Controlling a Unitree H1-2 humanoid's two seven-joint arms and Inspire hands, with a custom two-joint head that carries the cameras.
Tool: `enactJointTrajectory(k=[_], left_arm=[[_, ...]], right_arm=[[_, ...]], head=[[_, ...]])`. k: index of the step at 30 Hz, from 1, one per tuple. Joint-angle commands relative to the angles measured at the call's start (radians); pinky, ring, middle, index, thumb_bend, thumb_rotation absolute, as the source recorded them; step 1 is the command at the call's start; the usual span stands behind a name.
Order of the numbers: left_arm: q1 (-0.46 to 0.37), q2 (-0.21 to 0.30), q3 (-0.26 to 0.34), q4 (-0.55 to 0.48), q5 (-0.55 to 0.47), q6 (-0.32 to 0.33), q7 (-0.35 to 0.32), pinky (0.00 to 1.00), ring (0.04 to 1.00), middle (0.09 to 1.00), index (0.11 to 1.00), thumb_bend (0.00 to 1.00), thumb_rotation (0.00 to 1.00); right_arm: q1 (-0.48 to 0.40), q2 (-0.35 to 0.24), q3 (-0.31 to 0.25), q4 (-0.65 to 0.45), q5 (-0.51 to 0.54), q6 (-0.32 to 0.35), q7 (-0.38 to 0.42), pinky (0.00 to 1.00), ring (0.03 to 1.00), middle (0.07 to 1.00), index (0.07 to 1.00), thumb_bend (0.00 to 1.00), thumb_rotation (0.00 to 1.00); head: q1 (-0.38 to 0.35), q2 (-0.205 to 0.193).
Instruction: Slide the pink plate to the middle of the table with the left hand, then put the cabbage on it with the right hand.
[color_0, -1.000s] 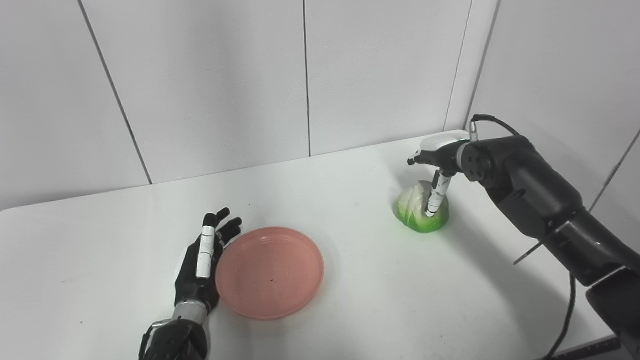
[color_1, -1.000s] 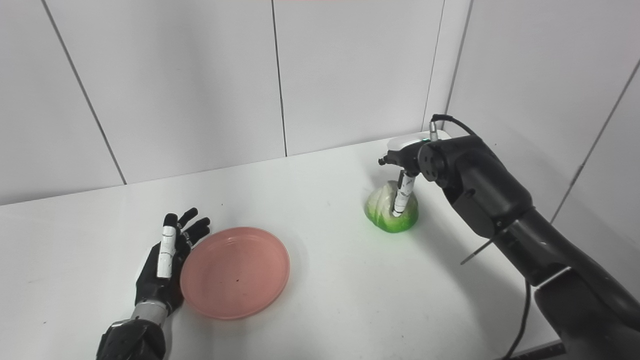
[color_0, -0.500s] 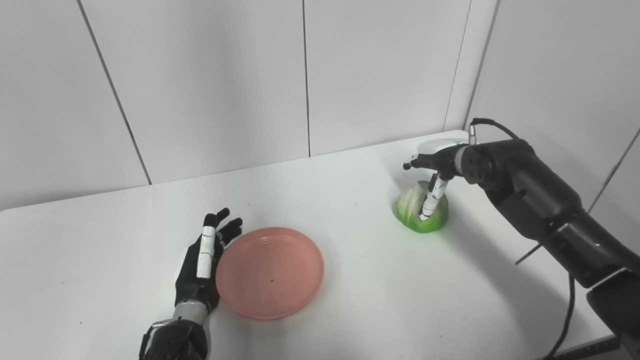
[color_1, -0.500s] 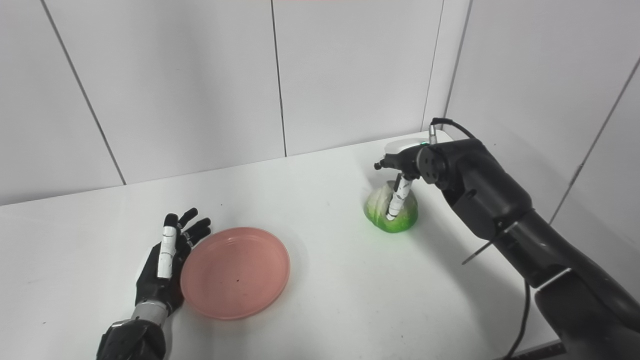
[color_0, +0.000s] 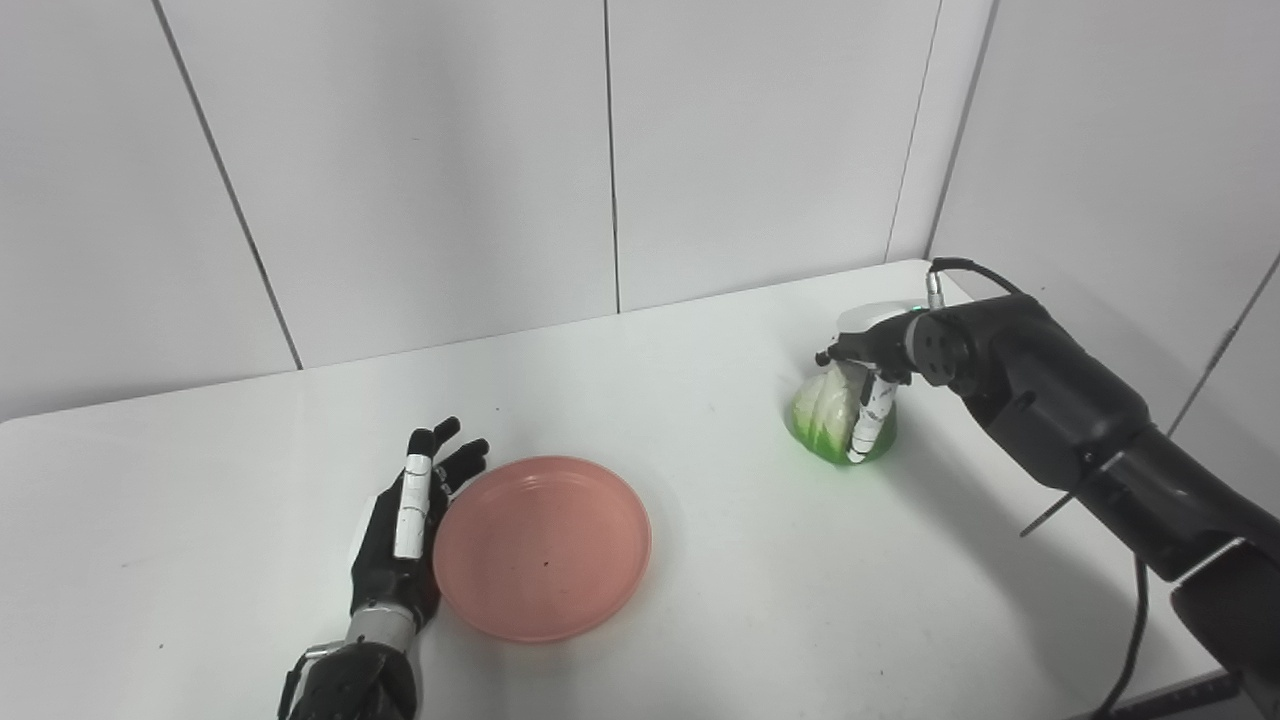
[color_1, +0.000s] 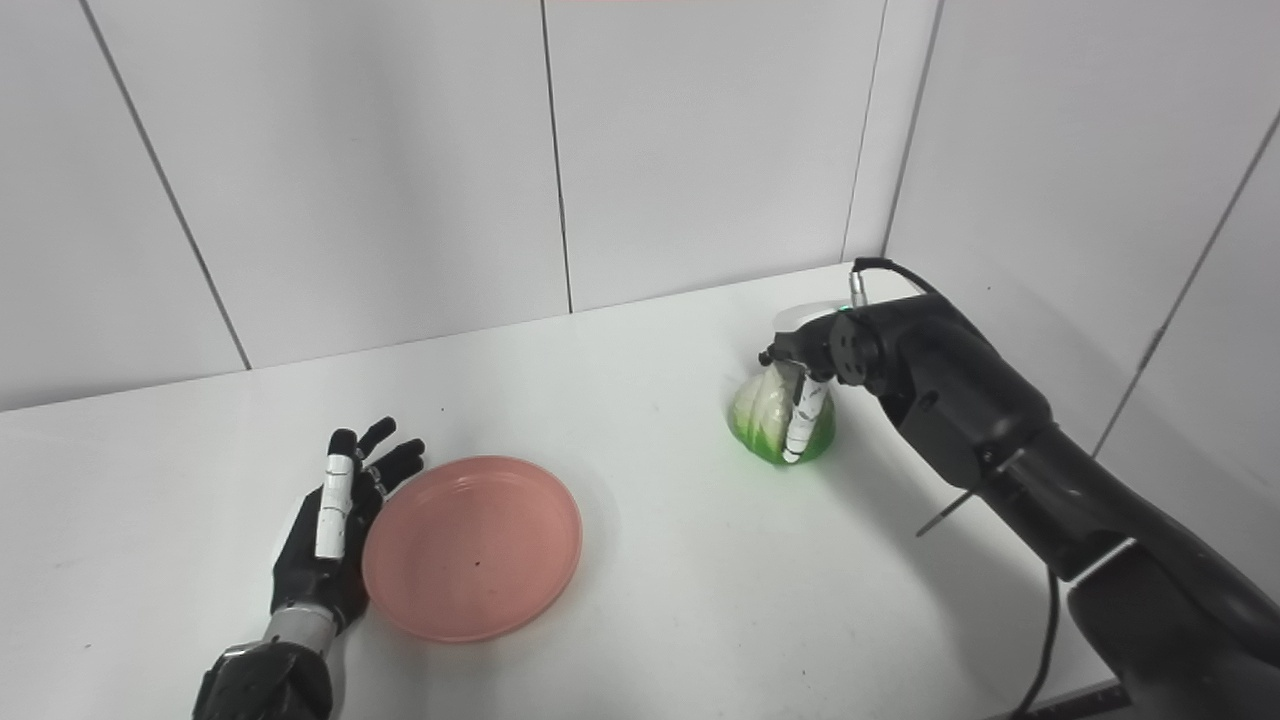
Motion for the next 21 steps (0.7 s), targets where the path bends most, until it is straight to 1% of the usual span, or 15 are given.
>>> enactJointTrajectory(k=[1,3,5,7,8,9,11,13,14,15,17,19,21], left_arm=[[0.022,-0.005,-0.004,0.015,0.011,0.063,0.008,0.79,0.84,0.782,0.852,0.86,0.92],[0.024,-0.004,-0.006,0.011,0.014,0.065,0.01,0.8,0.839,0.787,0.856,0.86,0.92],[0.026,-0.004,-0.006,0.01,0.014,0.068,0.013,0.8,0.837,0.788,0.856,0.87,0.93],[0.027,-0.004,-0.007,0.009,0.015,0.068,0.013,0.79,0.837,0.788,0.857,0.87,0.93],[0.028,-0.003,-0.008,0.009,0.015,0.068,0.013,0.79,0.837,0.788,0.859,0.87,0.93],[0.028,-0.004,-0.007,0.009,0.015,0.069,0.013,0.78,0.834,0.785,0.858,0.87,0.93],[0.029,-0.004,-0.007,0.008,0.015,0.071,0.014,0.78,0.833,0.783,0.857,0.87,0.93],[0.029,-0.004,-0.006,0.006,0.017,0.074,0.013,0.77,0.828,0.777,0.856,0.87,0.92],[0.03,-0.004,-0.006,0.005,0.017,0.075,0.013,0.77,0.828,0.777,0.856,0.87,0.92],[0.03,-0.004,-0.006,0.005,0.015,0.075,0.01,0.77,0.828,0.776,0.857,0.87,0.92],[0.03,-0.004,-0.006,0.005,0.011,0.075,0.005,0.79,0.831,0.779,0.863,0.87,0.92],[0.03,-0.004,-0.005,0.004,0.009,0.077,0.003,0.81,0.83,0.775,0.867,0.87,0.92],[0.03,-0.006,-0.003,0.003,0.006,0.08,0.002,0.81,0.829,0.772,0.867,0.87,0.92]], right_arm=[[-0.031,-0.016,-0.019,0.006,0.011,-0.008,-0.029,0.66,0.916,0.998,0.917,1.0,0.29],[-0.017,-0.009,-0.043,0.016,0.041,-0.013,-0.062,0.66,0.922,1.0,0.9,1.0,0.29],[0.003,0.003,-0.076,0.025,0.078,-0.018,-0.113,0.61,0.848,0.983,0.867,1.0,0.26],[0.02,0.012,-0.099,0.034,0.103,-0.036,-0.167,0.6,0.828,0.969,0.848,1.0,0.24],[0.03,0.018,-0.112,0.039,0.119,-0.049,-0.199,0.62,0.819,0.934,0.831,1.0,0.22],[0.039,0.022,-0.123,0.044,0.135,-0.062,-0.227,0.67,0.819,0.896,0.814,1.0,0.2],[0.055,0.029,-0.141,0.052,0.162,-0.081,-0.276,0.69,0.818,0.882,0.807,1.0,0.19],[0.073,0.038,-0.158,0.058,0.187,-0.093,-0.322,0.74,0.806,0.84,0.784,1.0,0.18],[0.078,0.04,-0.163,0.06,0.197,-0.097,-0.337,0.72,0.776,0.813,0.774,1.0,0.16],[0.089,0.05,-0.18,0.067,0.216,-0.101,-0.367,0.72,0.766,0.804,0.77,1.0,0.16],[0.11,0.065,-0.204,0.075,0.239,-0.114,-0.428,0.6,0.663,0.711,0.735,1.0,0.13],[0.127,0.075,-0.22,0.081,0.259,-0.13,-0.472,0.53,0.598,0.661,0.706,0.99,0.14],[0.137,0.08,-0.231,0.087,0.278,-0.138,-0.499,0.5,0.575,0.642,0.698,0.98,0.13]], head=[[0.004,0.001],[0.007,0.003],[0.008,0.005],[0.008,0.005],[0.008,0.005],[0.008,0.005],[0.01,0.009],[0.01,0.009],[0.01,0.009],[0.01,0.009],[0.012,0.013],[0.012,0.013],[0.013,0.014]])
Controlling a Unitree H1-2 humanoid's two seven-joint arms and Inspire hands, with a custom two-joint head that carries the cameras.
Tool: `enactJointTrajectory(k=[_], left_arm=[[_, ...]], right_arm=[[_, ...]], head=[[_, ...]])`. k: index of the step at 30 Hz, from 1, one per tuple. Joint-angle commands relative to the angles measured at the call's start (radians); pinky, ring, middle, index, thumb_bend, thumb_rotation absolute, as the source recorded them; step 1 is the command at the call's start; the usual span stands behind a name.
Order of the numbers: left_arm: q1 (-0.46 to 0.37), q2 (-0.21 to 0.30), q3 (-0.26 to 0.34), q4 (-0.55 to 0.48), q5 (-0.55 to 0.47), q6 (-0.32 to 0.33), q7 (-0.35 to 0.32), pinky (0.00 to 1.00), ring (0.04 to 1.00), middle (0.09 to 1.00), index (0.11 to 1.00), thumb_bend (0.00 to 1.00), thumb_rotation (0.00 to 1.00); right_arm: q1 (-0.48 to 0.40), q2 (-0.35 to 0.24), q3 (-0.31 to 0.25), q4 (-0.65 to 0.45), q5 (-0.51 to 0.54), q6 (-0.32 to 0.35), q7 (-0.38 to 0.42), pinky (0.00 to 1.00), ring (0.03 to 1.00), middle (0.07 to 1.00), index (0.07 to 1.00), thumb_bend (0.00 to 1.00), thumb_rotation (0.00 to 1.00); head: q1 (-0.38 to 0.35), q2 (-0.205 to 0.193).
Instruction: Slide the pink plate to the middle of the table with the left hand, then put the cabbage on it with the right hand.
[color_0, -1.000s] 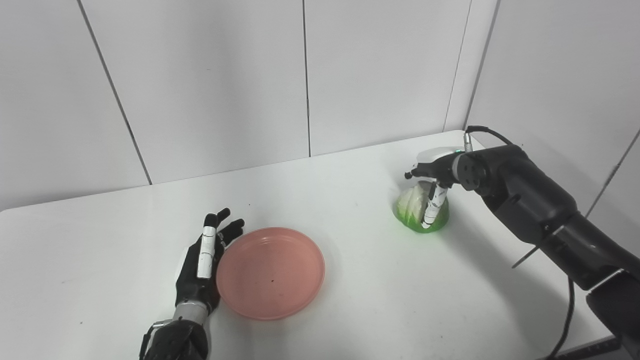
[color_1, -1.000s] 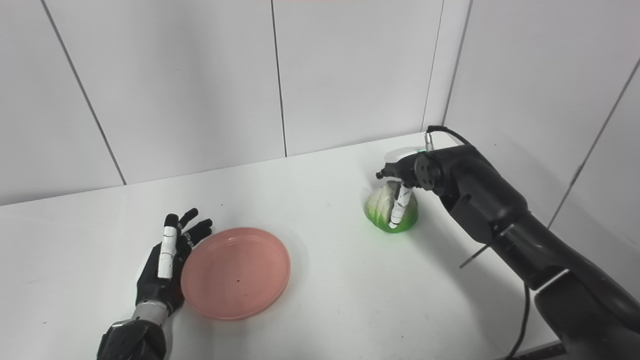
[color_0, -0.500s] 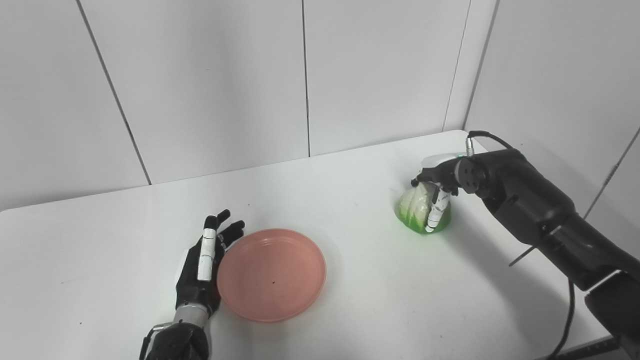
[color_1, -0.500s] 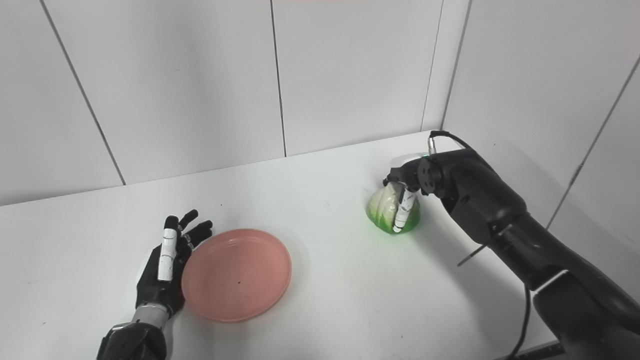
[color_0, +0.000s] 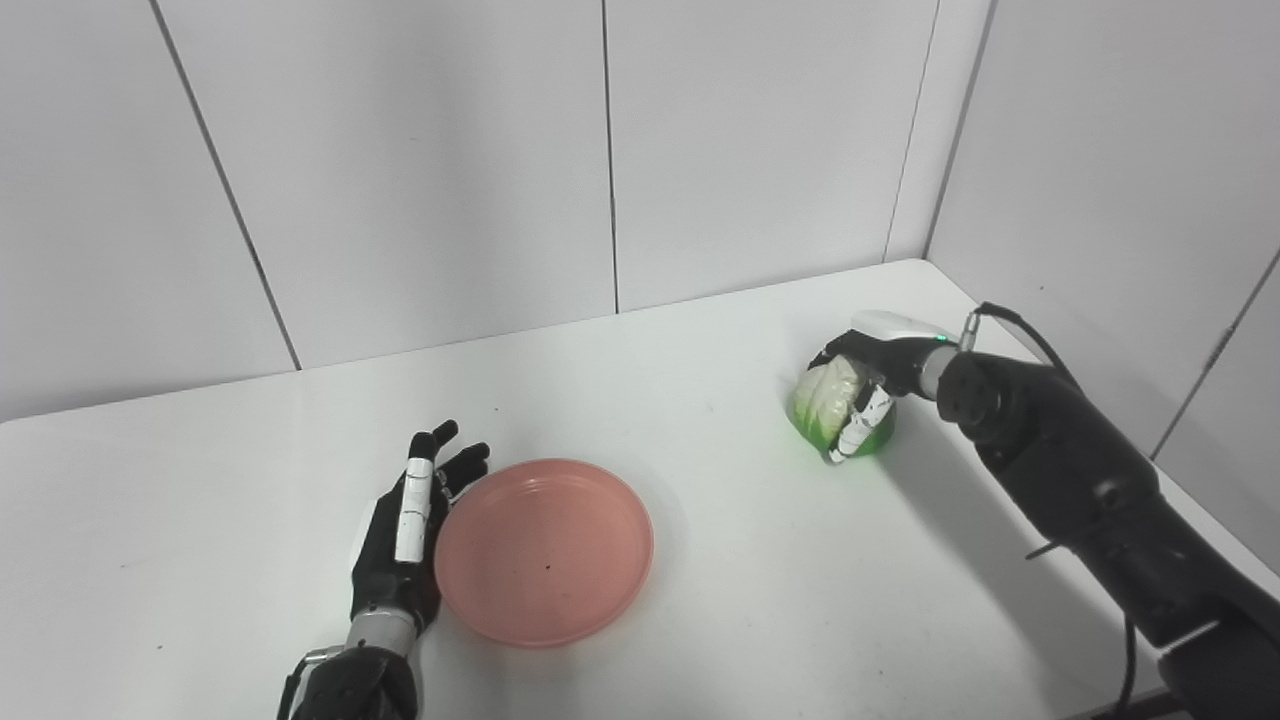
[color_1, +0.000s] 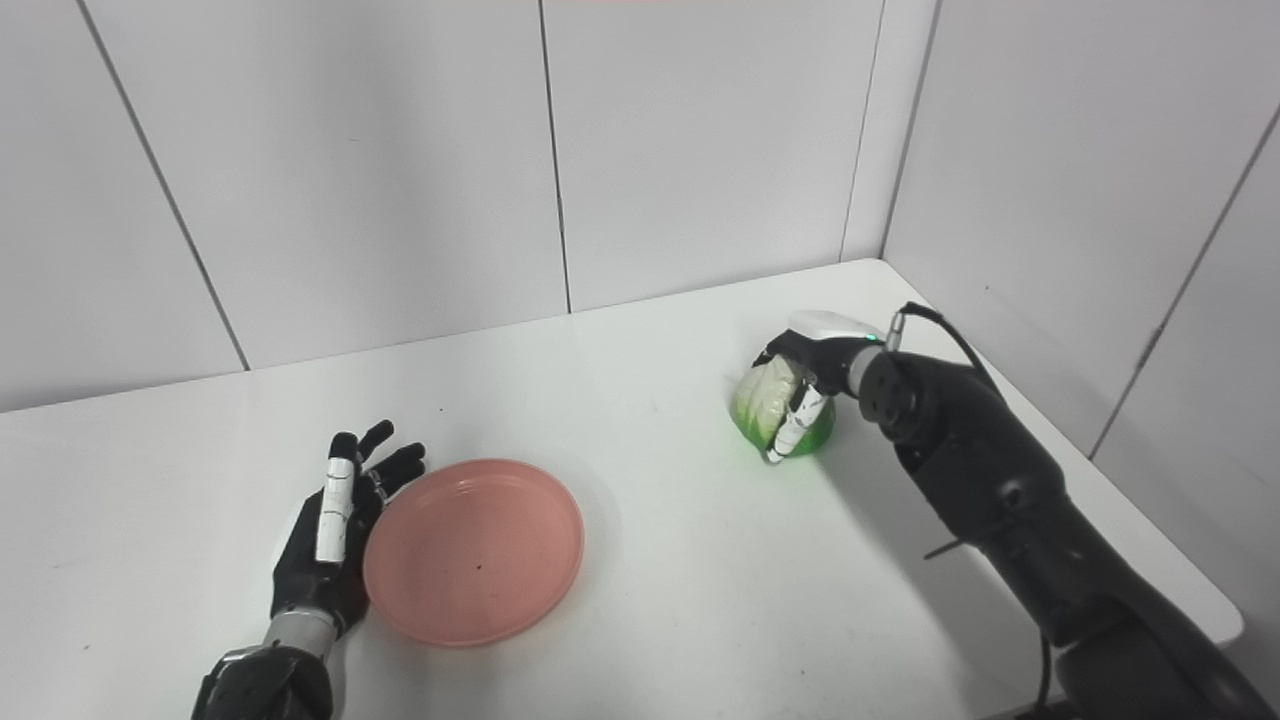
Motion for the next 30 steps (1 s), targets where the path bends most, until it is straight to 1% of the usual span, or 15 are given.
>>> enactJointTrajectory(k=[1,2,4,6,10,15,19,22,24,25,28,29,30], left_arm=[[0.022,-0.005,0.0,0.02,-0.004,0.061,-0.002,0.81,0.829,0.77,0.867,0.87,0.91],[0.022,-0.005,0.0,0.019,-0.004,0.062,-0.003,0.81,0.826,0.769,0.867,0.87,0.91],[0.021,-0.006,0.0,0.017,-0.002,0.065,-0.001,0.81,0.822,0.765,0.866,0.86,0.91],[0.02,-0.005,-0.002,0.016,0.001,0.067,0.0,0.8,0.817,0.761,0.865,0.86,0.92],[0.019,-0.007,-0.002,0.013,0.001,0.07,0.0,0.8,0.816,0.759,0.868,0.85,0.92],[0.016,-0.009,-0.003,0.017,0.001,0.068,0.0,0.83,0.822,0.762,0.87,0.86,0.92],[0.015,-0.01,-0.003,0.023,0.001,0.063,-0.001,0.83,0.821,0.761,0.869,0.86,0.92],[0.014,-0.01,-0.005,0.023,0.004,0.065,0.002,0.82,0.816,0.756,0.865,0.87,0.92],[0.014,-0.012,-0.006,0.024,0.006,0.063,0.003,0.8,0.812,0.752,0.862,0.87,0.92],[0.013,-0.014,-0.007,0.025,0.008,0.063,0.005,0.79,0.812,0.751,0.86,0.86,0.92],[0.011,-0.017,-0.007,0.028,0.009,0.064,0.007,0.79,0.813,0.752,0.861,0.85,0.92],[0.012,-0.018,-0.007,0.028,0.007,0.065,0.006,0.79,0.814,0.754,0.862,0.85,0.92],[0.012,-0.018,-0.007,0.028,0.006,0.065,0.005,0.8,0.818,0.755,0.864,0.84,0.92]], right_arm=[[-0.017,-0.006,-0.032,-0.004,0.027,-0.039,-0.056,0.49,0.566,0.635,0.695,0.98,0.13],[-0.011,-0.001,-0.039,-0.002,0.039,-0.042,-0.072,0.48,0.552,0.619,0.676,0.96,0.1],[0.0,0.003,-0.04,-0.001,0.045,-0.044,-0.098,0.48,0.545,0.605,0.663,0.94,0.09],[0.006,0.003,-0.035,-0.001,0.051,-0.049,-0.111,0.47,0.533,0.58,0.652,0.92,0.09],[0.012,-0.001,-0.024,-0.014,0.053,-0.05,-0.12,0.45,0.519,0.554,0.627,0.92,0.09],[0.004,-0.006,-0.02,-0.029,0.069,-0.033,-0.1,0.42,0.477,0.524,0.602,0.91,0.09],[-0.007,-0.014,-0.024,-0.034,0.098,-0.052,-0.087,0.37,0.433,0.496,0.581,0.91,0.06],[-0.025,-0.027,-0.023,-0.057,0.112,-0.045,-0.061,0.37,0.433,0.505,0.58,0.9,0.06],[-0.036,-0.035,-0.025,-0.076,0.121,-0.038,-0.039,0.33,0.422,0.514,0.59,0.89,0.04],[-0.047,-0.039,-0.029,-0.091,0.131,-0.027,-0.023,0.33,0.416,0.496,0.597,0.7,0.01],[-0.073,-0.043,-0.044,-0.121,0.16,-0.008,0.012,0.32,0.405,0.486,0.601,0.6,0.0],[-0.086,-0.048,-0.045,-0.134,0.168,-0.004,0.028,0.32,0.4,0.485,0.602,0.58,0.0],[-0.094,-0.051,-0.046,-0.143,0.173,-0.002,0.039,0.35,0.429,0.485,0.606,0.58,0.0]], head=[[0.001,-0.001],[0.001,-0.001],[0.001,0.001],[0.002,0.003],[0.002,0.003],[0.004,0.003],[0.004,0.001],[0.007,0.001],[0.008,0.001],[0.011,0.001],[0.016,0.001],[0.021,0.001],[0.021,0.001]])
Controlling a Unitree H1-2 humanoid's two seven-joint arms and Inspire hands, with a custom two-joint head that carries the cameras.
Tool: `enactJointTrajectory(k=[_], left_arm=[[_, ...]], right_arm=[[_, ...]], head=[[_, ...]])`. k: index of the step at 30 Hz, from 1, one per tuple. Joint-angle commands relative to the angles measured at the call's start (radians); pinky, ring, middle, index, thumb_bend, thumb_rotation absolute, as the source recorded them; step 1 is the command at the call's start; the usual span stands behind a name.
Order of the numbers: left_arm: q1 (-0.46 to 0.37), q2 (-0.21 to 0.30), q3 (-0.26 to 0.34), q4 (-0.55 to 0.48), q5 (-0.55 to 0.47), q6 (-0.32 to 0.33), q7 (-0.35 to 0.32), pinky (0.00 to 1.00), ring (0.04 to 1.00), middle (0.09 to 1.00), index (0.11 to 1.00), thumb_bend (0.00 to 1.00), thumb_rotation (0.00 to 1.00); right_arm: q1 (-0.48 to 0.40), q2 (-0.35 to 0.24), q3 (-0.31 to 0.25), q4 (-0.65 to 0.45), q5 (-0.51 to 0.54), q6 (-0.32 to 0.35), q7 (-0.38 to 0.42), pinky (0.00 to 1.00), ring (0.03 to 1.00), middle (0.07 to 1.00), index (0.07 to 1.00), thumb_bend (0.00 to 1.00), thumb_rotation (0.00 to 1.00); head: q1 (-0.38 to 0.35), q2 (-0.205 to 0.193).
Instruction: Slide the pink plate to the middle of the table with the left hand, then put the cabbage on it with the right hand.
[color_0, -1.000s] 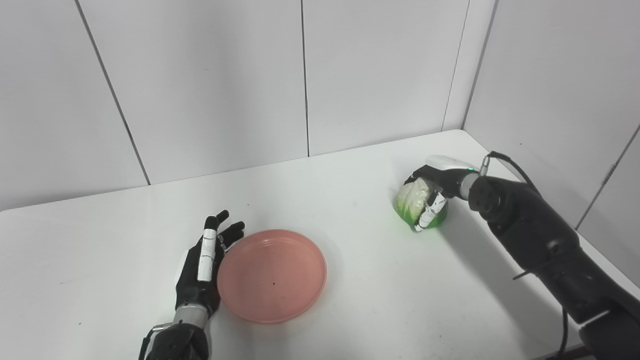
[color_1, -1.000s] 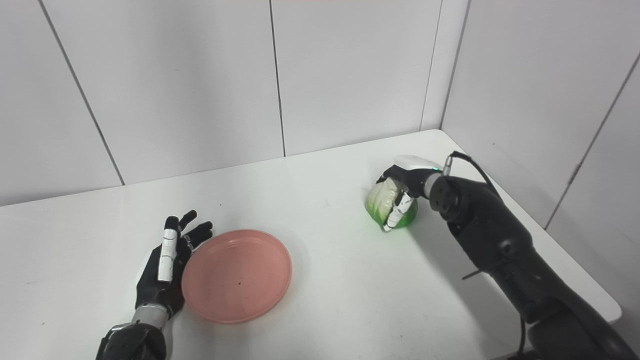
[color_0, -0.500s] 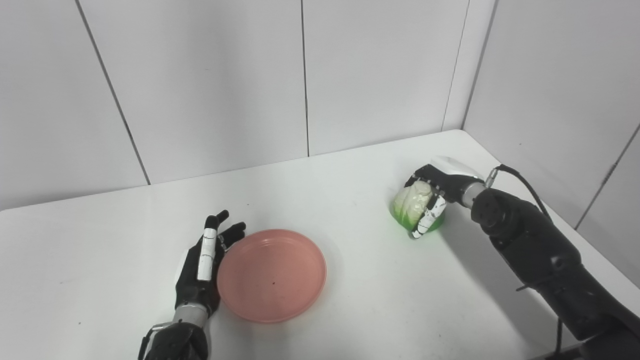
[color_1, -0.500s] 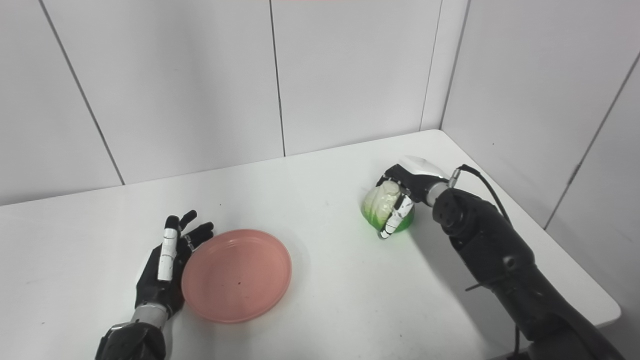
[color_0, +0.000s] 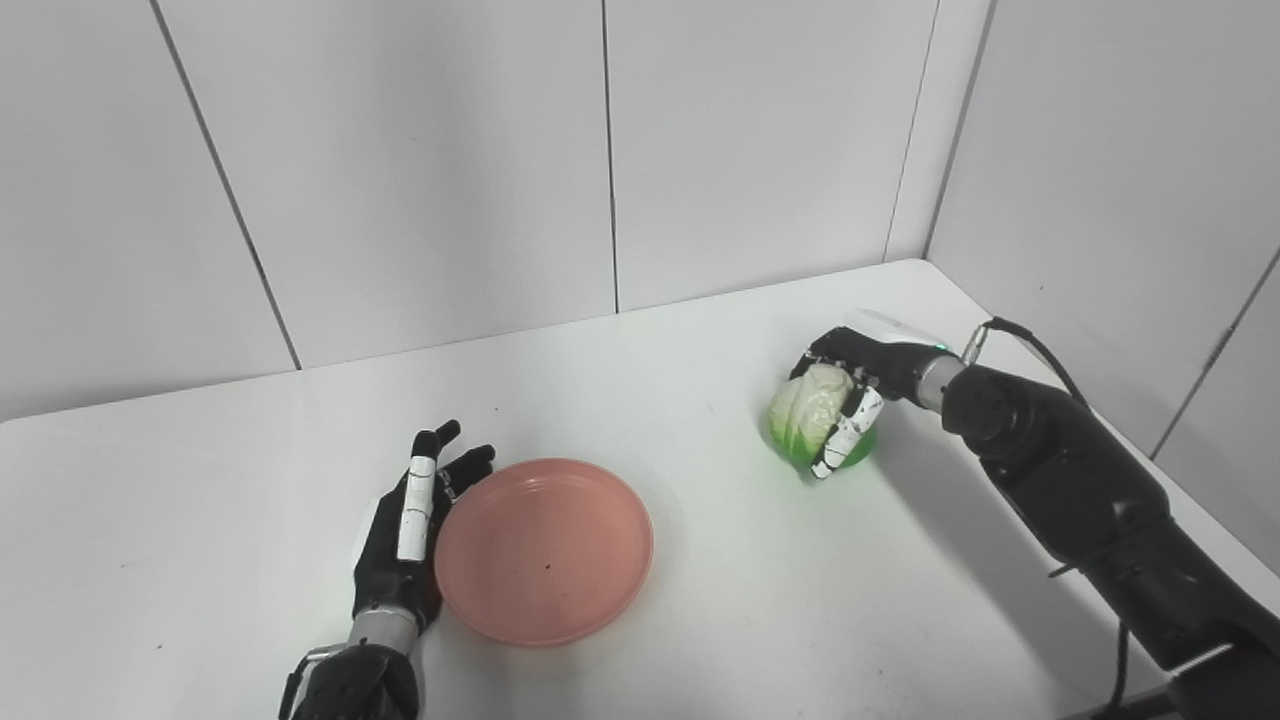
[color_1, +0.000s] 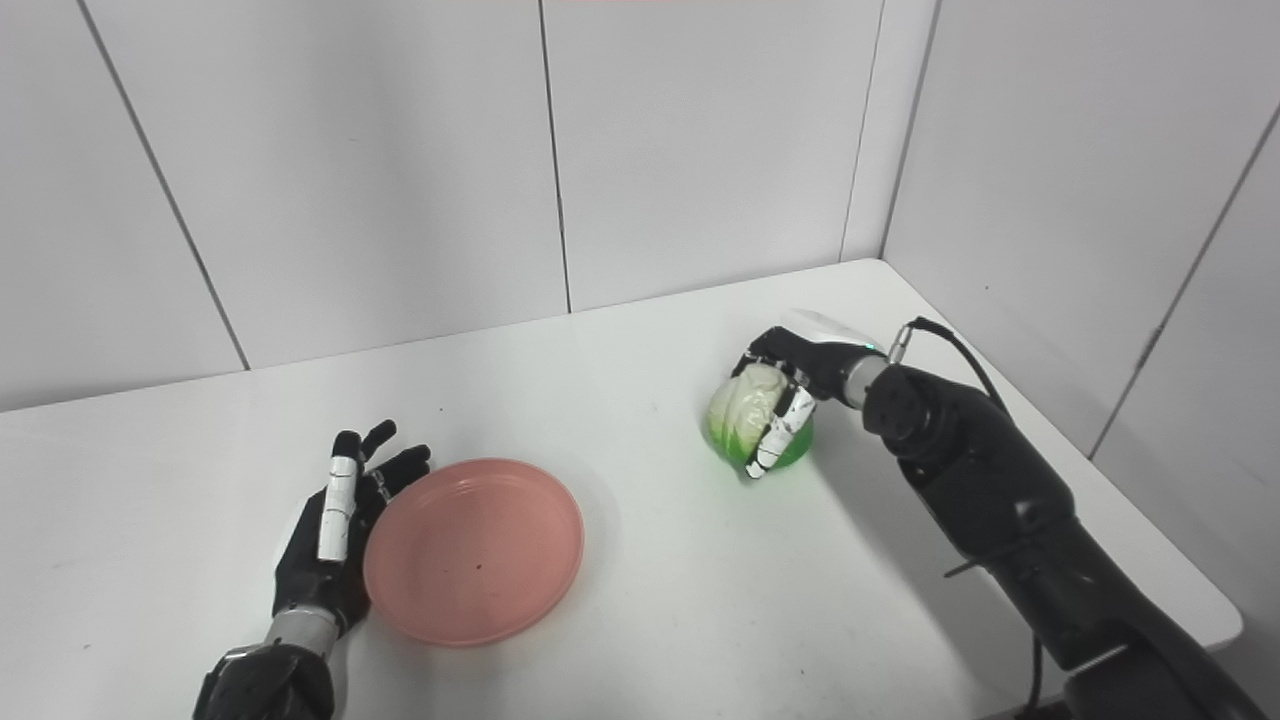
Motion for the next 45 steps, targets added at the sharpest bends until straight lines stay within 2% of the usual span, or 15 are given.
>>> enactJointTrajectory(k=[1,6,9,16,21,26,30,34,39,45], left_arm=[[0.014,-0.013,-0.006,0.028,0.001,0.056,0.001,0.8,0.821,0.756,0.866,0.84,0.91],[0.018,-0.019,-0.011,0.028,0.012,0.054,0.005,0.79,0.815,0.755,0.869,0.83,0.92],[0.017,-0.024,-0.011,0.031,0.015,0.052,0.007,0.8,0.82,0.76,0.878,0.83,0.92],[0.02,-0.044,-0.011,0.031,0.016,0.051,0.017,0.85,0.83,0.766,0.89,0.84,0.91],[0.02,-0.068,-0.012,0.039,0.017,0.047,0.031,0.89,0.83,0.758,0.885,0.84,0.88],[0.015,-0.091,-0.017,0.053,0.029,0.044,0.048,0.9,0.834,0.758,0.89,0.84,0.88],[0.007,-0.104,-0.02,0.073,0.04,0.033,0.063,0.95,0.844,0.746,0.903,0.84,0.88],[0.0,-0.112,-0.03,0.086,0.066,0.022,0.078,0.94,0.847,0.751,0.914,0.83,0.9],[-0.006,-0.122,-0.032,0.101,0.072,0.01,0.088,0.9,0.859,0.774,0.921,0.85,0.91],[-0.001,-0.129,-0.033,0.089,0.078,0.019,0.099,0.88,0.885,0.793,0.922,0.87,0.91]], right_arm=[[-0.087,-0.042,-0.024,-0.052,0.02,0.001,0.017,0.36,0.442,0.486,0.611,0.57,0.0],[-0.14,-0.056,-0.015,-0.079,0.028,-0.006,0.059,0.37,0.454,0.486,0.609,0.57,0.0],[-0.166,-0.054,-0.007,-0.084,0.032,-0.03,0.066,0.41,0.495,0.486,0.599,0.57,0.0],[-0.201,-0.029,0.02,-0.166,0.044,0.021,0.124,0.4,0.492,0.486,0.582,0.57,0.0],[-0.205,0.004,0.036,-0.21,0.064,0.006,0.148,0.35,0.467,0.486,0.575,0.57,0.0],[-0.206,0.047,0.054,-0.233,0.1,-0.022,0.166,0.41,0.492,0.488,0.563,0.57,0.0],[-0.197,0.077,0.072,-0.268,0.108,0.005,0.17,0.35,0.446,0.487,0.555,0.57,0.0],[-0.2,0.105,0.093,-0.296,0.114,0.032,0.194,0.3,0.397,0.486,0.565,0.57,0.0],[-0.206,0.137,0.117,-0.317,0.121,-0.009,0.199,0.31,0.413,0.488,0.545,0.57,0.0],[-0.188,0.173,0.142,-0.347,0.128,0.007,0.211,0.35,0.45,0.488,0.539,0.57,0.0]], head=[[0.008,0.0],[0.027,0.003],[0.037,0.003],[0.103,0.008],[0.168,0.01],[0.226,0.012],[0.264,0.017],[0.292,0.02],[0.313,0.02],[0.319,0.024]])
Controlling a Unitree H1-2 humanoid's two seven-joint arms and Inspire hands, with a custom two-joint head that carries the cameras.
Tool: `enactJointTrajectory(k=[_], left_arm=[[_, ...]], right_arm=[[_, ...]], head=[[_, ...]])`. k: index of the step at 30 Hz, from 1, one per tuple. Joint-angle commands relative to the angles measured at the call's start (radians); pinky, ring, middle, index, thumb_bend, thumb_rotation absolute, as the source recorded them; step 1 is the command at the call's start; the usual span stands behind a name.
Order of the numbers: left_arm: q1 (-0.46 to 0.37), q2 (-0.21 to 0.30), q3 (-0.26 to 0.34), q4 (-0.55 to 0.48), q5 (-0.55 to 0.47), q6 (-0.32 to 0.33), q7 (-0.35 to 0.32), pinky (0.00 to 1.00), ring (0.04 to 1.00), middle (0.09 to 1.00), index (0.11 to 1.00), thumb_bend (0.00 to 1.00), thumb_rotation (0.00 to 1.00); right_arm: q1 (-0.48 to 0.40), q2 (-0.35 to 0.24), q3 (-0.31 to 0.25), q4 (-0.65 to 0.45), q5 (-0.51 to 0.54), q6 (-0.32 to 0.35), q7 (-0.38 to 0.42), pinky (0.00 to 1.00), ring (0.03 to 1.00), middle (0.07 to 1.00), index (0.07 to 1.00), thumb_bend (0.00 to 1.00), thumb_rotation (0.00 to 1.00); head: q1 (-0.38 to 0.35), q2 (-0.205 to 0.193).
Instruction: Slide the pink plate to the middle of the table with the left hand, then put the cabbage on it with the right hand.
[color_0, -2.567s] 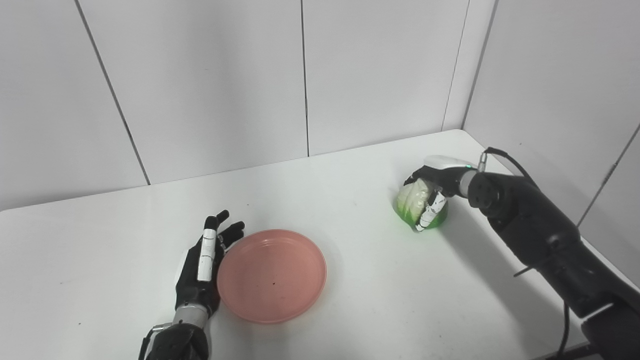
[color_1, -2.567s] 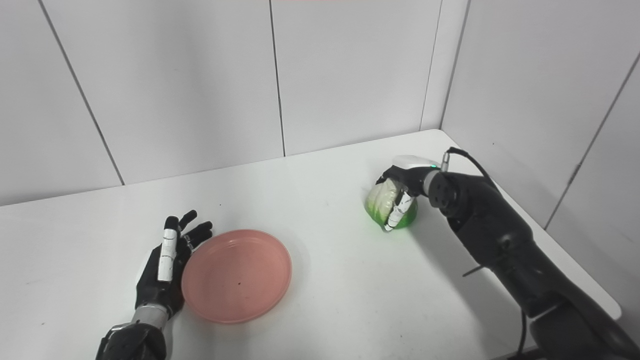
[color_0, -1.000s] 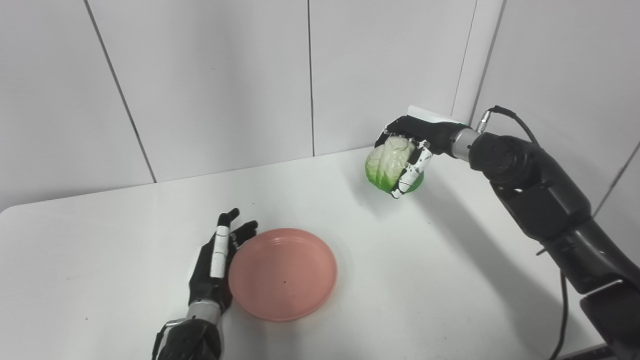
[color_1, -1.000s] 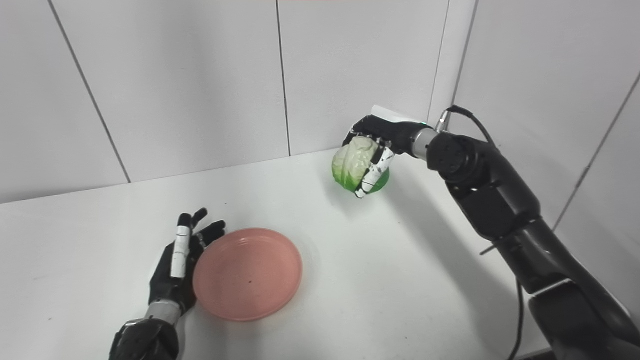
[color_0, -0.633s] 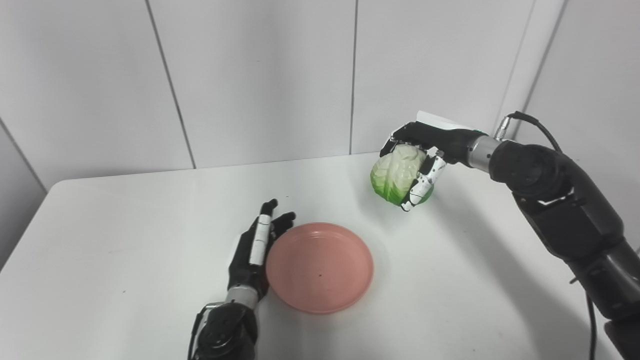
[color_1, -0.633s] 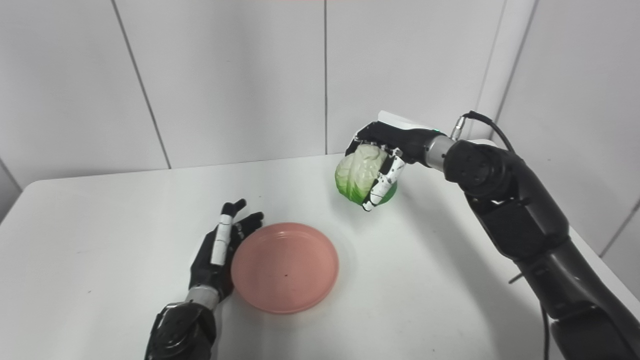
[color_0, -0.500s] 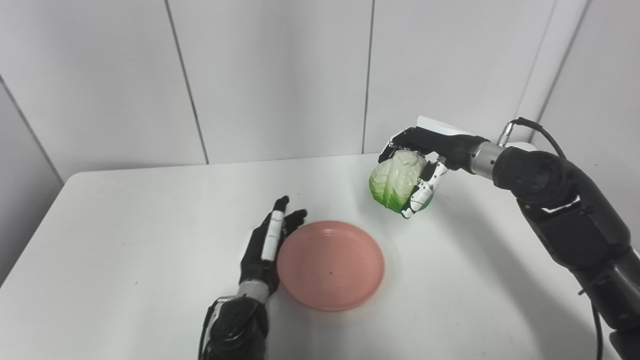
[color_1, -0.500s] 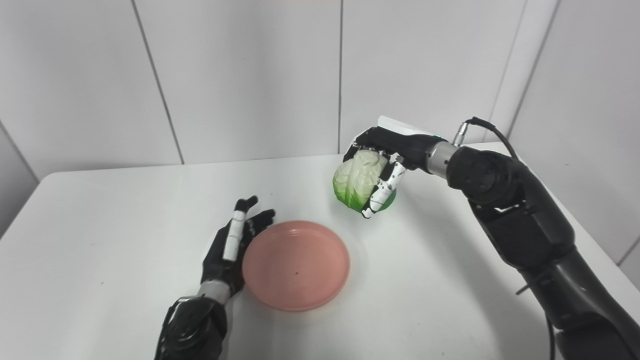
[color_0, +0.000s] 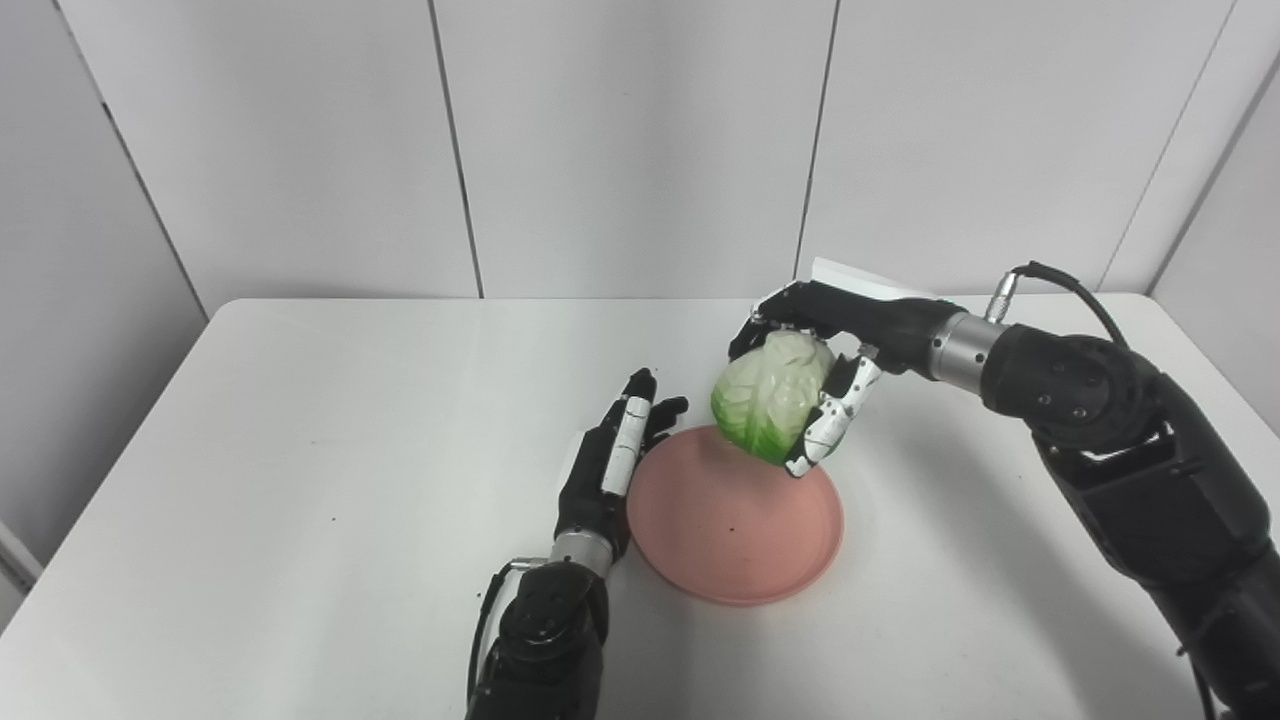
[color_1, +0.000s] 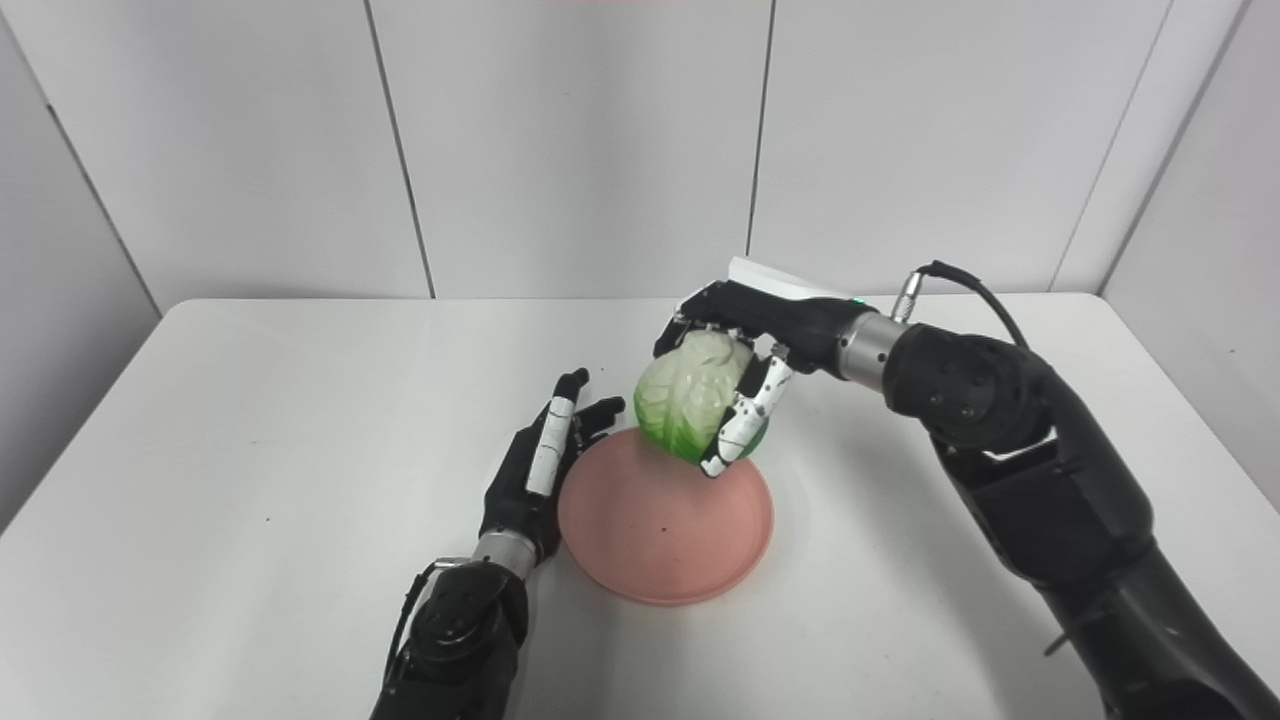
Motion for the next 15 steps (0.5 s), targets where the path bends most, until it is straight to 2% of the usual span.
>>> enactJointTrajectory(k=[1,10,15], left_arm=[[0.02,-0.013,-0.007,0.023,0.009,0.058,0.008,0.89,0.889,0.797,0.926,0.88,0.92],[0.029,-0.01,-0.002,0.008,0.007,0.063,0.012,0.91,0.909,0.806,0.915,0.89,0.93],[0.037,-0.01,0.001,0.007,0.011,0.022,0.017,0.9,0.906,0.776,0.879,0.92,1.0]], right_arm=[[-0.036,0.004,-0.005,-0.024,0.007,-0.02,-0.007,0.36,0.449,0.487,0.541,0.57,0.0],[0.005,0.019,0.054,0.023,-0.055,-0.092,-0.036,0.38,0.458,0.485,0.562,0.57,0.0],[0.031,0.021,0.056,0.071,-0.063,-0.148,-0.056,0.36,0.441,0.484,0.561,0.57,0.0]], head=[[0.003,0.001],[0.004,0.007],[0.001,0.01]])
